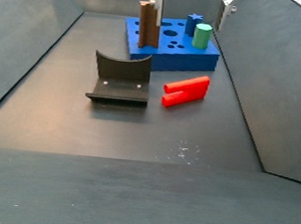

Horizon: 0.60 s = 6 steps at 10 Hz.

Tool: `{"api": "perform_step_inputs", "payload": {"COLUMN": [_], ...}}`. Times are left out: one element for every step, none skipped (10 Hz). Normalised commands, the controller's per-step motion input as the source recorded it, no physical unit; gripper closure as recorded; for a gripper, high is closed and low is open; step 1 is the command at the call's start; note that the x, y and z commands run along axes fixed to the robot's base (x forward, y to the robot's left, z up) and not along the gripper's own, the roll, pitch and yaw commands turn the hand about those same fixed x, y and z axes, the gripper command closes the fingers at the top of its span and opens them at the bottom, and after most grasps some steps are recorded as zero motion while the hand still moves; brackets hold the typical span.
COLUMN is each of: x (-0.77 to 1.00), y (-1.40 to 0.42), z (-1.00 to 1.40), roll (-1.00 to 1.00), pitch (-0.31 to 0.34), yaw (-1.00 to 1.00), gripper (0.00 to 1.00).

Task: Pick up the square-circle object. Move up. Place the square-circle object on the fixture. Regrasp the square-circle object. Move to above the board. Insert the square-circle object.
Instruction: Pick up the square-circle object.

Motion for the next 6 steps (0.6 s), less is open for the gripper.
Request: {"api": "perform_step_inputs", "payload": {"x": [-0.05, -0.03, -0.15, -0.28, -0.36, -0.30], "y": [0.05, -0.04, -0.13, -0.28, -0.40, -0.33], "z": [0.00, -0.06, -0.17, -0.13, -0.19, -0.15], "roll": [-0.01, 0.00, 0.05, 0.12, 0.15, 0.20], "pitch": [0.000, 0.000, -0.021, 0.000, 0.000, -0.031], "yaw": [0.00, -0.39, -0.76, -0.60, -0.40, -0.23], "gripper": [0.00, 0.00, 0.00, 0.00, 0.00, 0.00]}}
